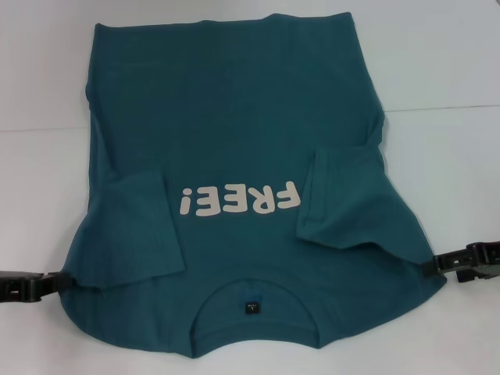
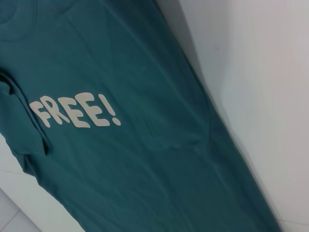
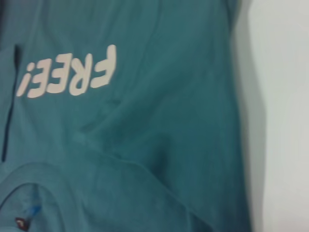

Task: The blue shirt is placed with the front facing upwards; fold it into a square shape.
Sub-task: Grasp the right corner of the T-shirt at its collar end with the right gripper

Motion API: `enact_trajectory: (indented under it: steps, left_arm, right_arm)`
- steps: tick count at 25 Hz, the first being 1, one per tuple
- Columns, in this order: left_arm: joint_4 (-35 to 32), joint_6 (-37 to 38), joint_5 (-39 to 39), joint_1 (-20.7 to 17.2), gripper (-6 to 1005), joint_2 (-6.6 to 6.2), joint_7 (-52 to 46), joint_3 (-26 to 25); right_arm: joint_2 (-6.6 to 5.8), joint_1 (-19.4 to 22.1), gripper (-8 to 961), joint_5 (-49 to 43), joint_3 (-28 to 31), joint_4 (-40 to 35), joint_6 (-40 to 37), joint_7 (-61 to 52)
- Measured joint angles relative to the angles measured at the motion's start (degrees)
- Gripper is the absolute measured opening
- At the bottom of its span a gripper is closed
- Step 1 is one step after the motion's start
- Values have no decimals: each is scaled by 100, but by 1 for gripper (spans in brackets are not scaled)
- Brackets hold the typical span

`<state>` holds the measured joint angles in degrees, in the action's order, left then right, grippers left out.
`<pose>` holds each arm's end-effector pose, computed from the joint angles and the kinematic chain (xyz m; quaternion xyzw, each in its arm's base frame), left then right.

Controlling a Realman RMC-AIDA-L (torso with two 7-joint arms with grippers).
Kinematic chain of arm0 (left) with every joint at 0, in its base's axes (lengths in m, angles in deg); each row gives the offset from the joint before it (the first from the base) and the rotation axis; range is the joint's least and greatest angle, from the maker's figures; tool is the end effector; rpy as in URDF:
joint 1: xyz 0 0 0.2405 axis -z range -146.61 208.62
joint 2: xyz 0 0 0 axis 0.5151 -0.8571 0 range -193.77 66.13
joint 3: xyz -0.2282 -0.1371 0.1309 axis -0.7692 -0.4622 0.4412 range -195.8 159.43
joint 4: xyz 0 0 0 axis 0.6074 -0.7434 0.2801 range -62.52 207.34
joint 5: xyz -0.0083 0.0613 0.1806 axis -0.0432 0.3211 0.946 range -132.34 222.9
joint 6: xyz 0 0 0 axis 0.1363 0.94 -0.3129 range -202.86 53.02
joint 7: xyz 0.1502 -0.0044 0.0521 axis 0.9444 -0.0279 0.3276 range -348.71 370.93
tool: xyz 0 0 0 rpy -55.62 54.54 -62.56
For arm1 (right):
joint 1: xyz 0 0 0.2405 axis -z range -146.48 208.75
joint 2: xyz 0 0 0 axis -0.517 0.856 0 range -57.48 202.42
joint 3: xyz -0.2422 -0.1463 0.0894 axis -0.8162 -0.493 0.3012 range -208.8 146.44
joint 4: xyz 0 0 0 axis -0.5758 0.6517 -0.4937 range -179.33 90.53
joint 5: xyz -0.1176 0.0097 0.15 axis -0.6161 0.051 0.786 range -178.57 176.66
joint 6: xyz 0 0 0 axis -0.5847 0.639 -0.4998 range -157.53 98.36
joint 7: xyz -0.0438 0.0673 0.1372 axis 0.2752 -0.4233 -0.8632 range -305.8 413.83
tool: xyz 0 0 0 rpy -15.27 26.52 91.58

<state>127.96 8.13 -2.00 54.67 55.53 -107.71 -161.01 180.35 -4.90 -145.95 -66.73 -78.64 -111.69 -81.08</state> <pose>-0.3467 0.3272 0.0108 -0.8302 -0.5033 -0.1087 0.2136 0.3615 0.3631 0.0333 -0.7583 0.6320 0.0213 0.1584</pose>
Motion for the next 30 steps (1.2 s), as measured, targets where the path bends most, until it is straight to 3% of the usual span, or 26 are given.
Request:
enact_trajectory:
  steps: [14, 26, 30]
  left_arm:
    - [12, 18, 0, -3, 40, 0, 8, 0]
    - [30, 18, -15, -18, 40, 0, 36, 0]
    - [5, 9, -17, -9, 39, -19, 55, 0]
  right_arm:
    - [170, -92, 930, 189, 6, 122, -20, 5]
    - [112, 55, 929, 1009, 112, 278, -103, 196]
    - [147, -15, 929, 1124, 133, 478, 34, 268]
